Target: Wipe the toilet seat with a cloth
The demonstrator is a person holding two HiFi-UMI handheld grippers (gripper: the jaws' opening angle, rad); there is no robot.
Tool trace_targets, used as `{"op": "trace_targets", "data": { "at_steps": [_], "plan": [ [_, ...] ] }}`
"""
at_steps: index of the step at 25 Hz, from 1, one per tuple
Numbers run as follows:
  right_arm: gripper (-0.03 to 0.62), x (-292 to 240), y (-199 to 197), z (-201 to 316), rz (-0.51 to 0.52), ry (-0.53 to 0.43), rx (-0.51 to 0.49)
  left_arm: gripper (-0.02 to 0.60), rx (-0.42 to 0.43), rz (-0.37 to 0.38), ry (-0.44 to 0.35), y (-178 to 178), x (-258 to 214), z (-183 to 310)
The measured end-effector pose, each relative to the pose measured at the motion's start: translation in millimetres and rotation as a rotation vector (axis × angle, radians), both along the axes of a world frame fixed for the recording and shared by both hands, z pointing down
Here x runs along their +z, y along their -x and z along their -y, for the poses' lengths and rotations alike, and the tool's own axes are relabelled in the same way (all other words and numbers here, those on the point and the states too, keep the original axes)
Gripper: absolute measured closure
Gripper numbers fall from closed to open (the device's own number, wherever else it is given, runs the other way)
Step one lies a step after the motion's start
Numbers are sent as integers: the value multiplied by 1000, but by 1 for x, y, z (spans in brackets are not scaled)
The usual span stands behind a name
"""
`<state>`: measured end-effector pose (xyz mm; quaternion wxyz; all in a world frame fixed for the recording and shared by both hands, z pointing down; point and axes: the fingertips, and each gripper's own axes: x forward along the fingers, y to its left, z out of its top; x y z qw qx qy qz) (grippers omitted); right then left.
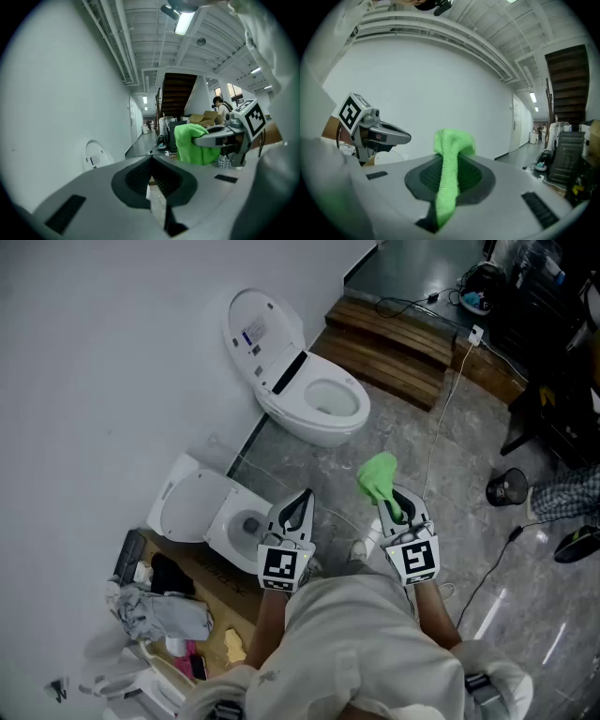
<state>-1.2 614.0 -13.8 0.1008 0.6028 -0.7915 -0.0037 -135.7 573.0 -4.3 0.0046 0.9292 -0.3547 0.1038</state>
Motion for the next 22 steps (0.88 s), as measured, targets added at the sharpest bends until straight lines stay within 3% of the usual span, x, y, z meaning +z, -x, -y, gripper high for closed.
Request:
{"op": "trace_targets", "data": {
  "at_steps": [7, 12, 22],
  "plan": [
    [549, 0, -35, 5, 30, -19, -25, 569, -29, 7, 1, -35, -2, 1],
    [549, -5, -40, 24, 23, -22, -62, 569, -43, 8, 5, -47, -2, 11],
    [549, 8, -53, 89, 16, -4, -61, 569, -32, 0, 9, -67, 7, 75]
  ]
}}
